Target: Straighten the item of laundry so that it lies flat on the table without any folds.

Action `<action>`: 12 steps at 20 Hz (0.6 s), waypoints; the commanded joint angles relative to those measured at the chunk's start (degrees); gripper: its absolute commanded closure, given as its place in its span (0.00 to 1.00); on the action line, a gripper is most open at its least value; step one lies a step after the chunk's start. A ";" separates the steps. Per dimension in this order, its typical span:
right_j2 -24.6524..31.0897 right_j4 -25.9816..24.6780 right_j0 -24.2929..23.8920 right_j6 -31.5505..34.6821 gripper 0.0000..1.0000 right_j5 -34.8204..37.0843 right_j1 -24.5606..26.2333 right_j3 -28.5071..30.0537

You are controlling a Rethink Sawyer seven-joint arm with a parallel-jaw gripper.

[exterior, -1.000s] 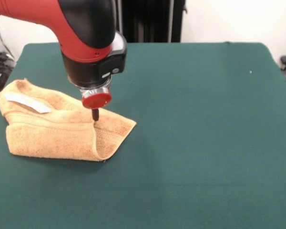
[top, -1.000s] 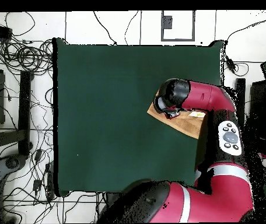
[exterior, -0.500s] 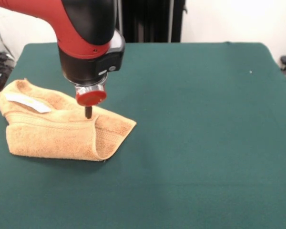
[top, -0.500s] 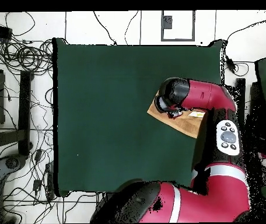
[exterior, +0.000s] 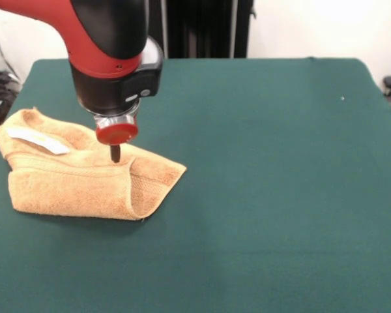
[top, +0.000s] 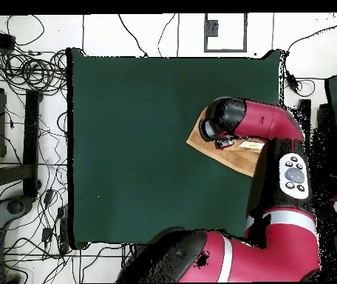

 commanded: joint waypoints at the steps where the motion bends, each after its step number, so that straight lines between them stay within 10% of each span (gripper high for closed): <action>1: 3.54 4.49 0.83 4.97 0.00 0.64 4.52 3.85; 12: 4.85 5.53 0.28 3.10 0.00 -6.30 5.56 5.04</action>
